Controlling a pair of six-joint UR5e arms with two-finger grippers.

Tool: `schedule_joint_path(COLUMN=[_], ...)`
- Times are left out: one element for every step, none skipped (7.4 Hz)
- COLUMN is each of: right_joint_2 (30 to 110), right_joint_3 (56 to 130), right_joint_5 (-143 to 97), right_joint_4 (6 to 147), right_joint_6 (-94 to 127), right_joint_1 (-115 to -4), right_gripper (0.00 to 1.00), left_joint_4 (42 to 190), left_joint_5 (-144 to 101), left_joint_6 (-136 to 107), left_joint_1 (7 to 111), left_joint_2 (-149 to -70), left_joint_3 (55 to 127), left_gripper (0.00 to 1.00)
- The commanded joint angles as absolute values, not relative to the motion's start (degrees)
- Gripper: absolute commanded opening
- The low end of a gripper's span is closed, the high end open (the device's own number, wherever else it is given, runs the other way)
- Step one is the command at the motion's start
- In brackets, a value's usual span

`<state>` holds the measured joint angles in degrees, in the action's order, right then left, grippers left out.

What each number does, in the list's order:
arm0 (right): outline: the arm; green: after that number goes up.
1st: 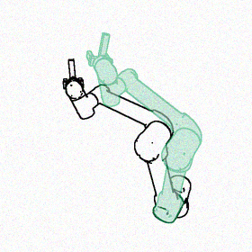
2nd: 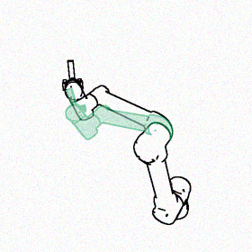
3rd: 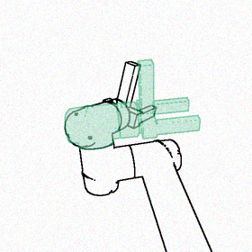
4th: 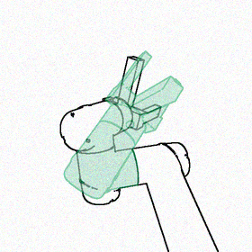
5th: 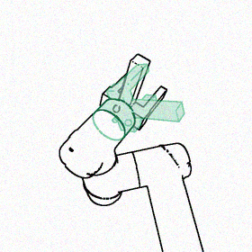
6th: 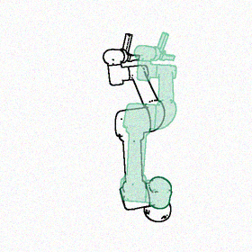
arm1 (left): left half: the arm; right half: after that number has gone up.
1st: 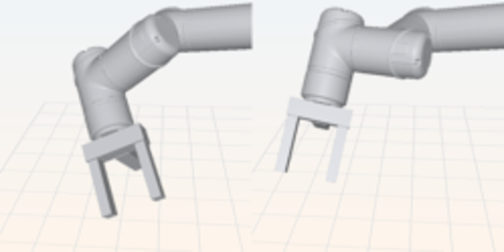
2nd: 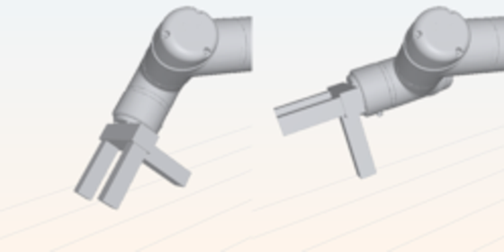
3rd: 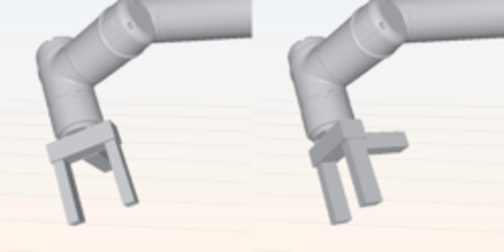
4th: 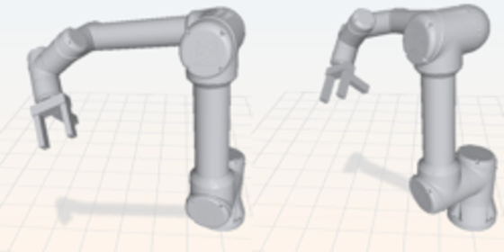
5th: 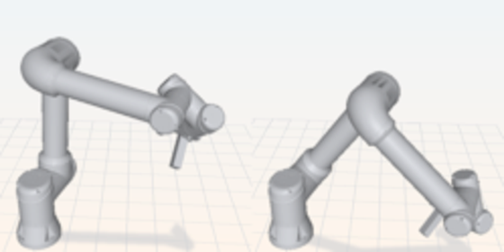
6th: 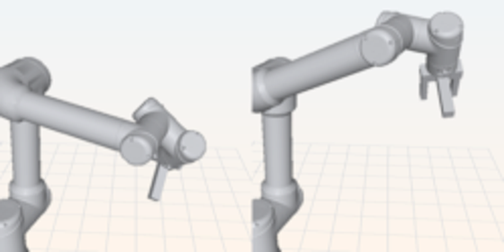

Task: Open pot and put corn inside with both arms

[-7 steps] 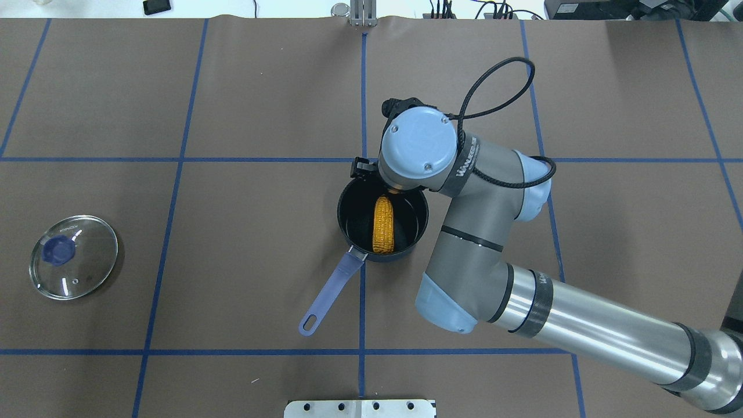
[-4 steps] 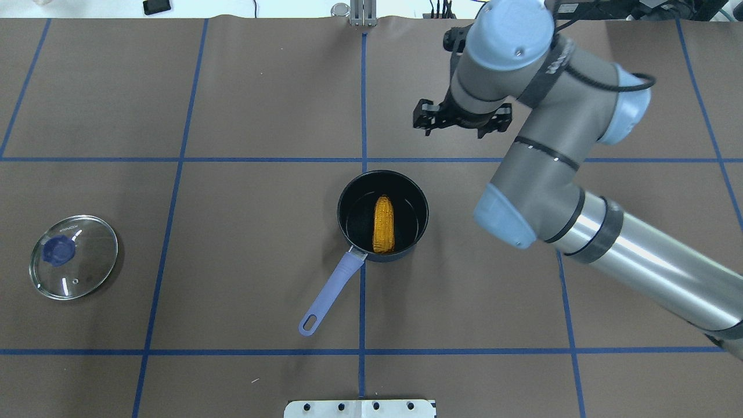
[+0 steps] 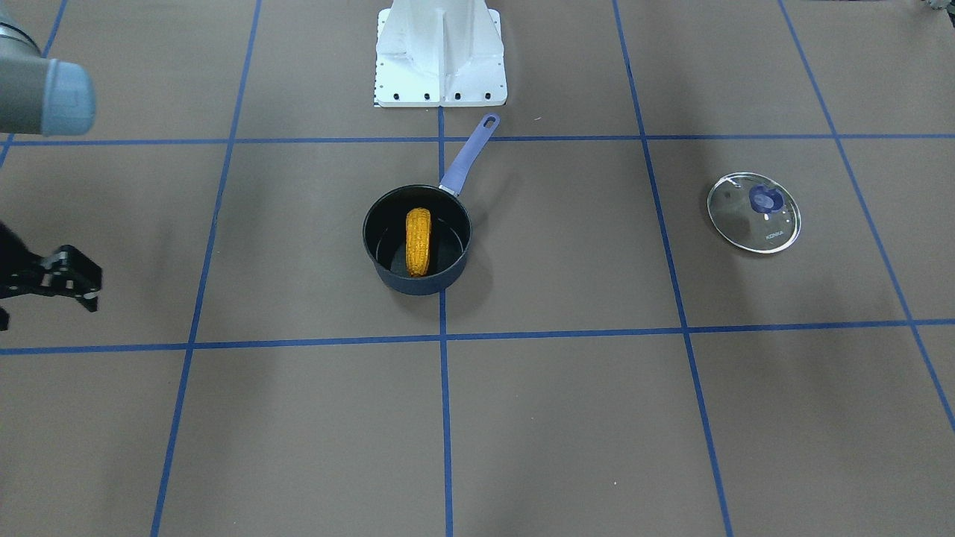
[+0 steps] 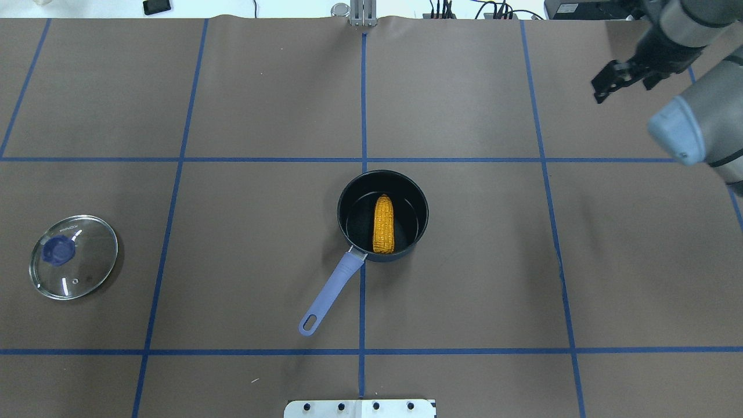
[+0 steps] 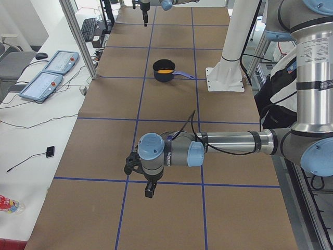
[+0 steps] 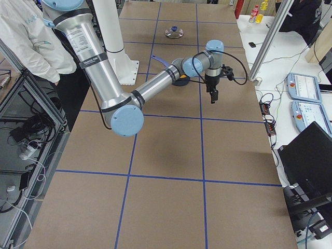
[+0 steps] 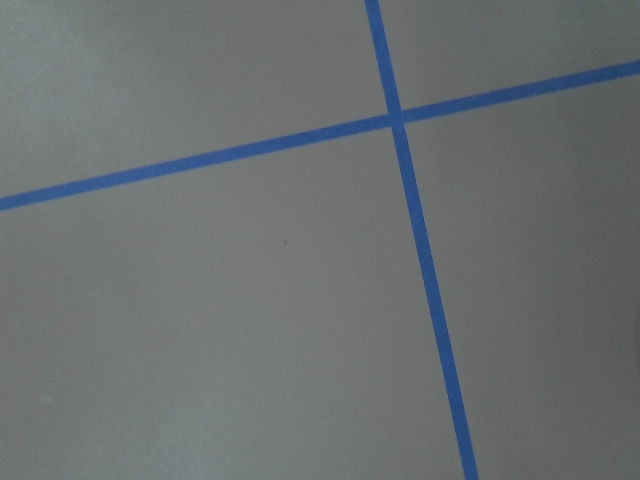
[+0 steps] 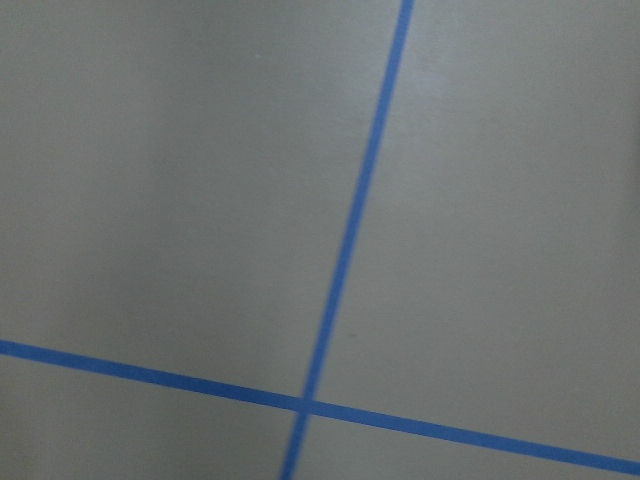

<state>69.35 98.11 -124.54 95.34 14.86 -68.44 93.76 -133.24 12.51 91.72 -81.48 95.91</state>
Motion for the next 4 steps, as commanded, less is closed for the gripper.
schedule_joint_path(right_joint_2=[79.06,84.5,88.38,90.77], right_joint_3=[97.82,97.91,97.65,97.82], right_joint_5=[-129.98,-129.99,-129.73,-129.55], right_joint_4=[95.36,95.27,95.27,95.1], right_joint_6=[-2.05,-7.24,-9.38,-9.49], right_joint_1=[-79.15,-82.76,-84.53,-86.81], right_gripper=[1.0,1.0,1.0,1.0], left_joint_4=[93.96,93.96,93.43,92.91], left_joint_5=[-133.42,-133.42,-133.07,-132.98], left_joint_6=[12.22,12.13,12.04,11.95], left_joint_1=[91.58,91.67,91.5,91.32], left_joint_2=[-80.42,-80.33,-80.16,-80.24], left_joint_3=[96.77,97.12,97.55,97.56], left_gripper=[0.99,0.99,0.99,0.99])
